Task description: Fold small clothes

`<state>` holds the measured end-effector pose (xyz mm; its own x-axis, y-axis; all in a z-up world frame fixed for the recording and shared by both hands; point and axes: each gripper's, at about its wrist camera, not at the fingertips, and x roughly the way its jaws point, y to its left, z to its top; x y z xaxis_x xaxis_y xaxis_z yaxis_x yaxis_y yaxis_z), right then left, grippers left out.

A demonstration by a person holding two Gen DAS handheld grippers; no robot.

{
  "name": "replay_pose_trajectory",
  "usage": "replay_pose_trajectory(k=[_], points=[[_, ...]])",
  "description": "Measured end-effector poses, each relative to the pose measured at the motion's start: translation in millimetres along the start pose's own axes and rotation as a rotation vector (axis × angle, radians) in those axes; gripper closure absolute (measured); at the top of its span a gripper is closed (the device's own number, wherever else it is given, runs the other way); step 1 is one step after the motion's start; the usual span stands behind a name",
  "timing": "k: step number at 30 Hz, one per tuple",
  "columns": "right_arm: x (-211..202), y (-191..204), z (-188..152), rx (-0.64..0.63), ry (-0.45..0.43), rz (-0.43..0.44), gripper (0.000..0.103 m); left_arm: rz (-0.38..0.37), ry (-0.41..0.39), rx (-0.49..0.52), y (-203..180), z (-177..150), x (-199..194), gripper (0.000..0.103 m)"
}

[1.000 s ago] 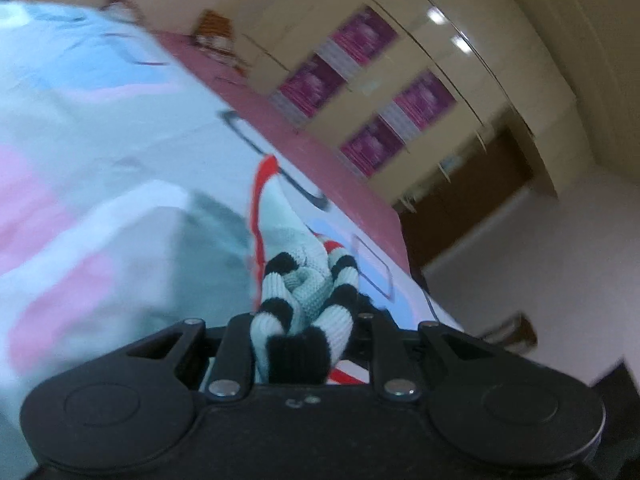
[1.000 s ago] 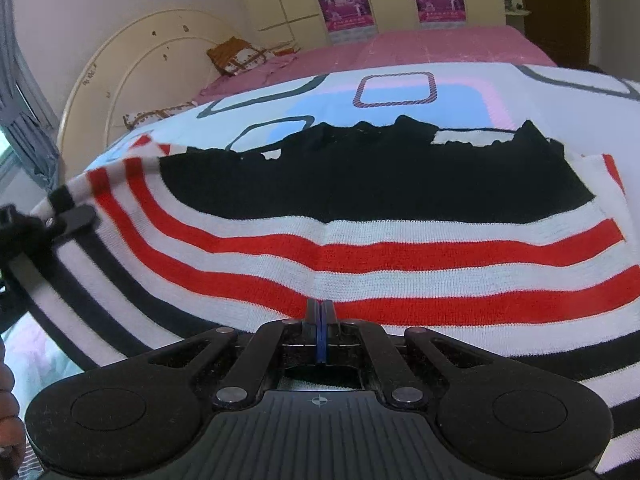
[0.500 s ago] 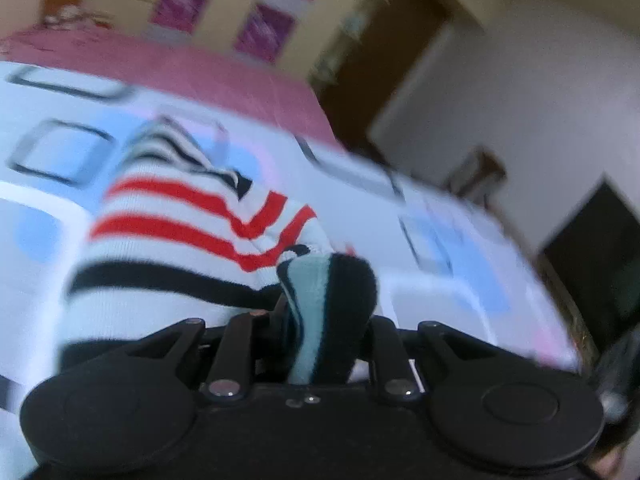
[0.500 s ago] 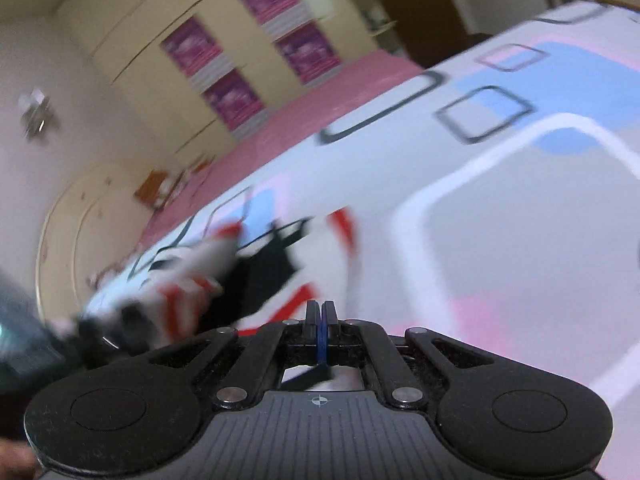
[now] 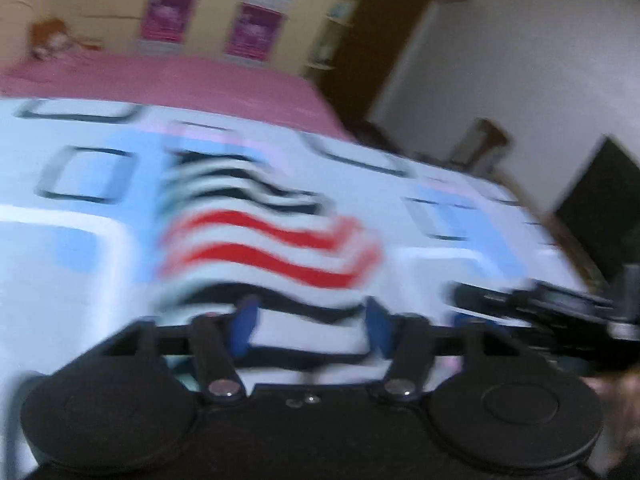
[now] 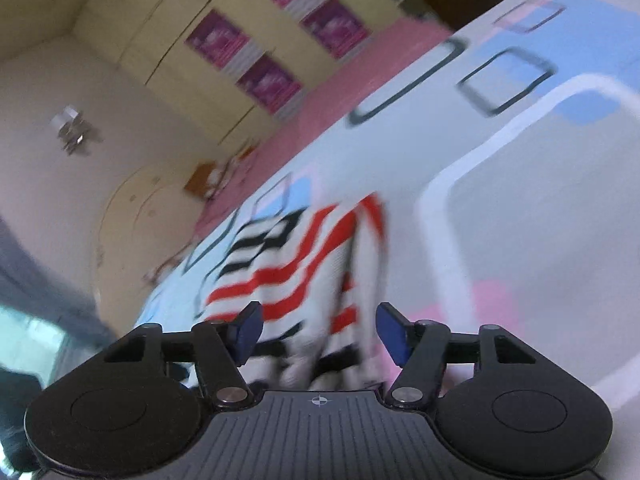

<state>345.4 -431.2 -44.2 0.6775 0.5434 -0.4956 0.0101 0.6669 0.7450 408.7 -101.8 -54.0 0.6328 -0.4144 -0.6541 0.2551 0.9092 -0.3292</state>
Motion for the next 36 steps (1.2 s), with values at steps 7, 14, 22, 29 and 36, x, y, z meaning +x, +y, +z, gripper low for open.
replay_pose_trajectory(k=[7,14,22,29,36], points=[[54.0,25.6,-9.3,-0.073,0.159,-0.058,0.074,-0.005,0.061,-0.064,48.1,11.0,42.5,0.062],[33.3,26.8,-32.6,-0.247,0.045,-0.164,0.083,-0.055,0.066,0.055,38.4,5.0,41.7,0.062],[39.3,17.4,3.1,-0.163,-0.041,-0.154,0.035,-0.039,0.041,0.183,38.1,26.9,40.6,0.062],[103.7,-4.2,42.4,-0.047,0.055,-0.148,0.085,-0.062,0.07,0.17,42.7,41.8,72.2,0.062],[95.5,-18.8,22.2,-0.169,0.001,-0.234,0.094,-0.059,0.071,0.298,27.3,38.2,98.4,0.062]])
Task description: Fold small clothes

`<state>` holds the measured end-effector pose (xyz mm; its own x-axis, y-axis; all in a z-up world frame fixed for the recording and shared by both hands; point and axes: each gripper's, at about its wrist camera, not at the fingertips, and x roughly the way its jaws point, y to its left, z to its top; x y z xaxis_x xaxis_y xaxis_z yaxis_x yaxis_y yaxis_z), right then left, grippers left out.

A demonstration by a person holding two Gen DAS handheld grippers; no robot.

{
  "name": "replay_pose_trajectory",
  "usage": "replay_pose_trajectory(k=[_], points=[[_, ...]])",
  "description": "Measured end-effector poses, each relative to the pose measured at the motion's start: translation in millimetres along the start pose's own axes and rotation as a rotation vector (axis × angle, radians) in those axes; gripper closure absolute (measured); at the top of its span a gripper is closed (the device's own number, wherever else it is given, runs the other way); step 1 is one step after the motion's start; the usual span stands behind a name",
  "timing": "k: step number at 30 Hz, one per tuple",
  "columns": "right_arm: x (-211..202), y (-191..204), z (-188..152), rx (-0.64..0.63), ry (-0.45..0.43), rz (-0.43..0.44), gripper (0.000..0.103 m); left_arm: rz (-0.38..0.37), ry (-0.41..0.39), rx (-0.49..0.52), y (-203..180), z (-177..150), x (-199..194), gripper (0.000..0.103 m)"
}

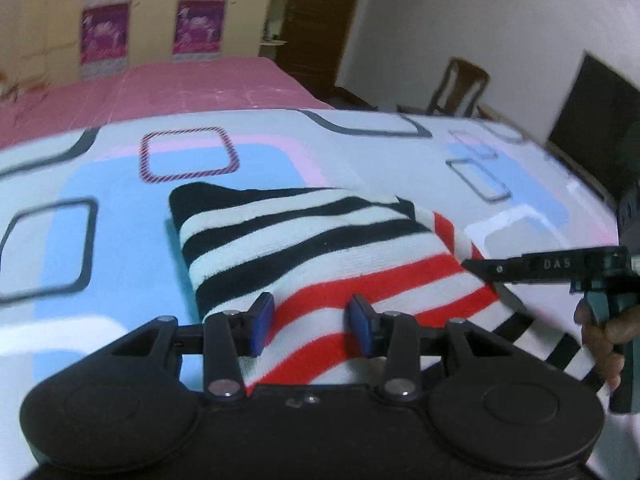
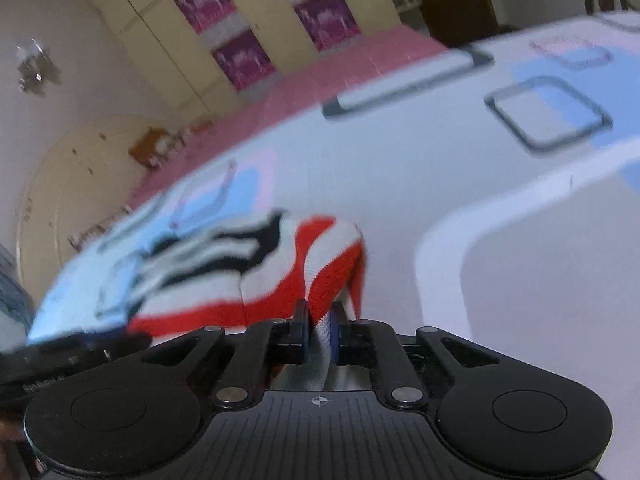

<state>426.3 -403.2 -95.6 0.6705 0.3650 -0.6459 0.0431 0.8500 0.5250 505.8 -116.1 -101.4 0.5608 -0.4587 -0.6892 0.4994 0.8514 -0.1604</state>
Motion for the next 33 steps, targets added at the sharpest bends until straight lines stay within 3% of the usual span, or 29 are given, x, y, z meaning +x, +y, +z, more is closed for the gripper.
replay_pose_trajectory(k=[5,7,9,12,14,15,18,22,25,29,30,31,33], points=[[-9.3,9.5,4.2,-0.029,0.013,-0.024,0.093,0.001,0.028,0.041,-1.0,6.6,-8.8,0.064],[-25.1,21.3,12.0,-0.05,-0.072,-0.064,0.068,-0.02,-0.028,0.041,-2.5,9.9,-25.1,0.064],[-32.8,34.4,17.6,-0.105,-0.118,-0.056,0.067,-0.03,-0.064,0.041,-5.6,13.9,-30.1,0.064],[-10.1,55.8,22.2,-0.182,-0.058,-0.027,0.067,-0.035,-0.015,0.046,-10.7,17.0,-12.3,0.064],[18.9,64.1,17.2,-0.252,0.046,-0.084,0.074,-0.023,0.059,0.06,-13.6,10.7,5.9,0.064],[27.8,63.4,13.4,-0.276,0.056,-0.123,0.076,-0.023,0.046,0.061,-13.5,8.3,7.9,0.064],[24.1,61.7,18.4,-0.247,0.075,-0.125,0.076,-0.024,0.043,0.036,-11.1,10.5,1.9,0.065],[-17.8,75.2,12.9,-0.329,0.013,-0.091,0.076,-0.059,-0.026,0.05,-17.0,1.6,-40.5,0.065],[-51.7,77.5,-6.8,-0.399,0.02,-0.05,0.076,-0.078,-0.051,0.053,-23.7,-21.6,-76.4,0.065],[-83.9,93.7,-43.5,-0.5,0.029,-0.032,0.077,-0.084,-0.036,0.055,-35.2,-44.6,-106.6,0.078],[-87.8,95.1,-51.6,-0.515,0.035,-0.025,0.094,-0.081,-0.025,0.065,-38.8,-48.3,-110.5,0.079],[-88.7,97.7,-59.7,-0.537,0.052,-0.023,0.103,-0.08,-0.012,0.066,-40.7,-52.0,-112.7,0.083],[-90.7,100.3,-74.2,-0.593,0.073,-0.039,0.103,-0.082,0.017,0.05,-43.5,-59.9,-113.5,0.085]])
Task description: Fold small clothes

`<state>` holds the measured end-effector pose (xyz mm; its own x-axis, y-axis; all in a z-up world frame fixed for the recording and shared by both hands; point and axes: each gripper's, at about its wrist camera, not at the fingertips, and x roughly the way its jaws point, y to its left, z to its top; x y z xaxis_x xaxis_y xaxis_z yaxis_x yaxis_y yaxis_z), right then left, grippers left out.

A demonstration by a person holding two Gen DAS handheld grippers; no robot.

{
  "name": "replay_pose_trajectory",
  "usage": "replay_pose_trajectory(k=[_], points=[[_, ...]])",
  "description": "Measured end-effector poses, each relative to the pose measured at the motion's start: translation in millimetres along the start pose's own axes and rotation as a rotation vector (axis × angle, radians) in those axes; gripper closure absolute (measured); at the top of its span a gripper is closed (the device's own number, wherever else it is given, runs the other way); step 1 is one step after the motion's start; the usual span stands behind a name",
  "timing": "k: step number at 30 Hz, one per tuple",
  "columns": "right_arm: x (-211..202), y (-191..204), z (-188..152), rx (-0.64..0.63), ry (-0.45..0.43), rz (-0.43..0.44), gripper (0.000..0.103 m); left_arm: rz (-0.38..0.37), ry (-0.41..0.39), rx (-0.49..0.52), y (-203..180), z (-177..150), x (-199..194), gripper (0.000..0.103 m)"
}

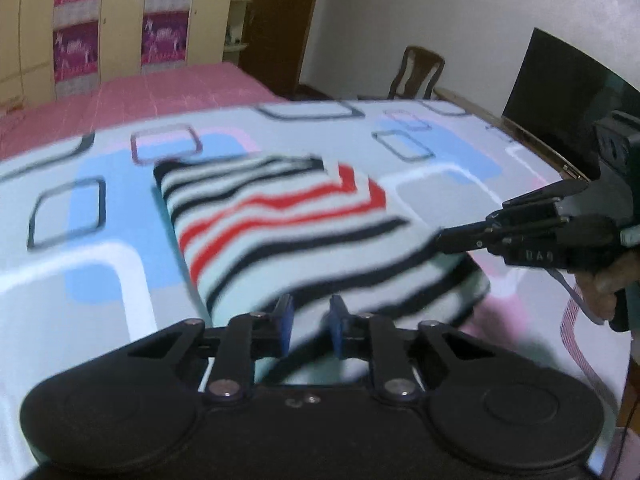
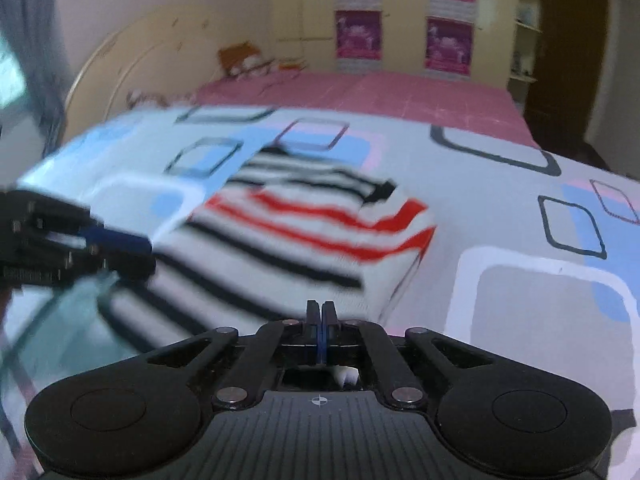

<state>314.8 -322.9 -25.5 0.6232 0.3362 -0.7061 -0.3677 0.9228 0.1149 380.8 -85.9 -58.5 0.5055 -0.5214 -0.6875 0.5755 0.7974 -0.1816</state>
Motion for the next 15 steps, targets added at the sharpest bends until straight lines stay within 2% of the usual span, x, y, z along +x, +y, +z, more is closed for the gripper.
replay_pose_trajectory(k=[5,11,12,13,14,15], points=[[22.5,3.0,-28.0,-0.038,0.095,-0.06,0.103,0.047,0.071,0.004,1.9,-20.3,21.9,0.085],[25.3,-10.4,-43.8,0.027,0.089,-0.066,0.103,0.056,0.045,-0.006,4.1,-30.3,26.4,0.085],[25.2,-11.5,-44.4,0.024,0.112,-0.099,0.103,0.06,0.047,-0.004,3.3,-31.1,25.7,0.085],[29.3,-13.0,-46.6,0.006,0.173,-0.146,0.103,0.063,0.054,-0.005,3.6,-29.1,24.4,0.085],[27.7,-18.5,-51.0,0.017,0.171,-0.137,0.103,0.063,0.06,-0.008,2.9,-25.8,21.2,0.085],[17.0,-27.1,-49.6,0.098,0.139,-0.1,0.103,0.071,0.055,-0.006,1.6,-21.1,15.1,0.085]])
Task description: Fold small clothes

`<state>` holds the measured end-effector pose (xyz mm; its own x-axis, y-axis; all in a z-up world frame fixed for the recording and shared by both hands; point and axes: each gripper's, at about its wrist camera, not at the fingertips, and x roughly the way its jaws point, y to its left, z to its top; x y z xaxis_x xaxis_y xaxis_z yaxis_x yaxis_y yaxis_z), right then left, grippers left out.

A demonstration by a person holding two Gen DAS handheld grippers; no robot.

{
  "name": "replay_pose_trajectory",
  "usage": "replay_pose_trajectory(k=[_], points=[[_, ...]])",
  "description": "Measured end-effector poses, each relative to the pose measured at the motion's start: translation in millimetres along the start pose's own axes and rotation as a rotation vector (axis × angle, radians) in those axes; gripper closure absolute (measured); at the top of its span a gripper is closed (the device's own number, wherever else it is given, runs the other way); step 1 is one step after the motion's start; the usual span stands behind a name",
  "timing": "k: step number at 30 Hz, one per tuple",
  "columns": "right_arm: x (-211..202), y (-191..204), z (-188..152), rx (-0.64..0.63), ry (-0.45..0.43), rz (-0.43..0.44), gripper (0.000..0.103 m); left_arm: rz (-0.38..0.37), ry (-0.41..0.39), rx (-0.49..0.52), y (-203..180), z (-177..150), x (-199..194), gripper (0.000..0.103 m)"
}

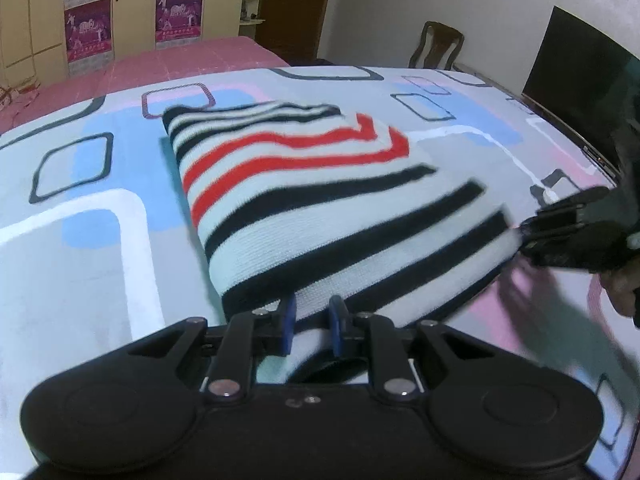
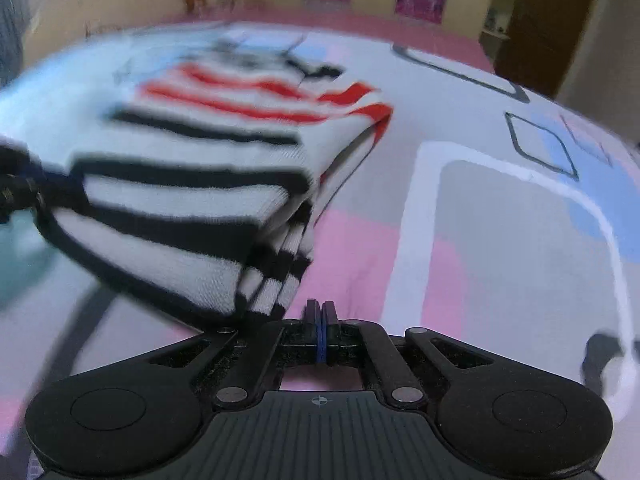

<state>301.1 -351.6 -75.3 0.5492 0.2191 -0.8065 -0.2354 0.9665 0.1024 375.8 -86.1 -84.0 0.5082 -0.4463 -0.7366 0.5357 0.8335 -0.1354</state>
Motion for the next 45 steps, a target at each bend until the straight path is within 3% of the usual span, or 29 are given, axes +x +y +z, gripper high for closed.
replay_pose_trajectory(k=[1,2,3,5,6,8,11,13,14,30,32,33,39,44,45], points=[[-13.9,-6.8,2.4,0.062,-0.055,0.044,0.103,0.016,-0.018,0.008,-2.7,3.5,-6.7,0.083],[-29.3,-9.3,7.1,0.091,-0.12,0.066,0.103,0.041,-0.049,0.013,-3.8,7.5,-13.7,0.07],[-38.8,-7.7,13.3,0.086,-0.159,0.059,0.103,0.058,-0.083,0.002,-3.1,11.8,-18.1,0.064],[-45.1,-1.1,30.1,0.067,-0.221,0.055,0.103,0.068,-0.136,-0.045,2.2,24.1,-17.6,0.042],[-41.7,2.7,38.2,0.064,-0.232,0.068,0.103,0.077,-0.15,-0.059,3.8,30.3,-14.1,0.04],[-25.3,12.9,53.5,0.04,-0.236,0.08,0.103,0.083,-0.148,-0.084,8.3,42.9,0.8,0.044],[7.1,19.5,66.7,0.042,-0.2,0.098,0.103,0.078,-0.064,-0.155,19.3,52.1,29.3,0.048],[34.6,20.6,63.2,0.007,-0.107,0.052,0.103,0.096,-0.027,-0.139,18.8,49.3,43.8,0.046],[38.9,18.4,57.8,0.008,-0.121,0.058,0.103,0.113,-0.023,-0.111,15.4,49.5,45.6,0.046],[34.6,11.9,61.2,-0.014,-0.109,0.094,0.103,0.206,-0.004,-0.127,3.3,54.0,40.0,0.039],[23.9,7.4,62.7,0.016,-0.145,0.094,0.103,0.23,-0.024,-0.13,0.5,53.7,32.8,0.021],[19.4,6.0,62.4,0.022,-0.163,0.087,0.103,0.241,-0.034,-0.131,-1.0,53.2,30.0,0.017],[30.3,1.4,56.1,0.0,-0.141,0.085,0.103,0.244,0.024,-0.151,-0.8,47.7,44.7,0.016],[21.7,-6.1,59.6,0.018,-0.132,0.081,0.103,0.248,0.017,-0.161,-1.0,50.1,40.4,0.017],[16.9,-9.4,58.6,0.024,-0.144,0.076,0.084,0.247,0.011,-0.158,-1.7,50.1,38.3,0.017]])
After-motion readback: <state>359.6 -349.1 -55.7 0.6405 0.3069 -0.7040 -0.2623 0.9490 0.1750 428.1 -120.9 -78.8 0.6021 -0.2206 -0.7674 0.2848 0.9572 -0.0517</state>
